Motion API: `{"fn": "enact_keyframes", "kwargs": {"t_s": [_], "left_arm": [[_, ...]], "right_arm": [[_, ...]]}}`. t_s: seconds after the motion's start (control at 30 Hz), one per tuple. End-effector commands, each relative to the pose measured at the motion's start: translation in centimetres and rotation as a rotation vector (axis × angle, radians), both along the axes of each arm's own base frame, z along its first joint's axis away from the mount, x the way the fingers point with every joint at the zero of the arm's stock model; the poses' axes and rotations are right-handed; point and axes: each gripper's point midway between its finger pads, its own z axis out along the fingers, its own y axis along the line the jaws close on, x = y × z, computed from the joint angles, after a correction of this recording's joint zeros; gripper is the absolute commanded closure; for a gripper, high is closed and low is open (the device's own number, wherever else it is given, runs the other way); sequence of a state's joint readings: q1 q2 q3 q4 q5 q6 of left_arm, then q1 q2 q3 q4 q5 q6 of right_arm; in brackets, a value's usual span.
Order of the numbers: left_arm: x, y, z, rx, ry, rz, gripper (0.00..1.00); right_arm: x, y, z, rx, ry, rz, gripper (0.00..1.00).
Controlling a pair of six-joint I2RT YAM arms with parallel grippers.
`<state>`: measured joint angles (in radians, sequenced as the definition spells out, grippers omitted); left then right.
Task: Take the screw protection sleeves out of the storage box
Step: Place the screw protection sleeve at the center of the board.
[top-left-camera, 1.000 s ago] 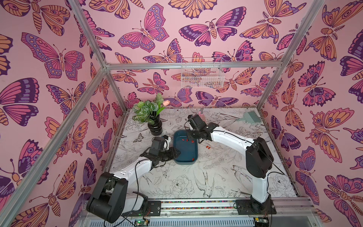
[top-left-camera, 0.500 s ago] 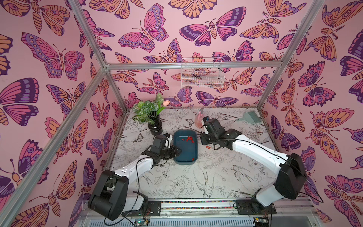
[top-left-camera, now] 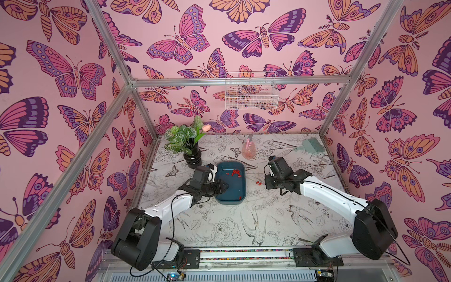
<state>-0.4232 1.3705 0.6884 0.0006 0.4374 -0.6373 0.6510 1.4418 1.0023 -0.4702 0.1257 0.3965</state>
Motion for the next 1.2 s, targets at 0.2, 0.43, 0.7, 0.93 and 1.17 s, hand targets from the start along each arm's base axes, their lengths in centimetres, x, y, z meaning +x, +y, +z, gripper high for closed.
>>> {"fn": "enact_keyframes", "kwargs": {"t_s": [0.2,0.43,0.7,0.93,1.17], "left_arm": [[0.5,-0.9,0.4,0.014,-0.006,-0.006,0.59],[0.4,-1.2,0.4,0.014,-0.004,-0.012,0.59],[0.3,-1.3,0.2,0.018,0.001,-0.014,0.59],[0.3,-1.5,0.3,0.020,-0.003,-0.013,0.59],[0.2,-1.5,0.2,0.021,-0.001,-0.014,0.59]], "right_arm": [[2.0,1.2,-2.0,0.013,0.033,-0.002,0.95],[2.6,2.1,-5.5,-0.005,0.093,0.000,0.95],[3.3,2.9,-7.1,-0.012,0.119,0.007,0.95],[3.8,3.4,-7.7,-0.011,0.127,0.010,0.95],[3.7,3.6,-8.8,-0.011,0.149,0.014,0.94]]}}
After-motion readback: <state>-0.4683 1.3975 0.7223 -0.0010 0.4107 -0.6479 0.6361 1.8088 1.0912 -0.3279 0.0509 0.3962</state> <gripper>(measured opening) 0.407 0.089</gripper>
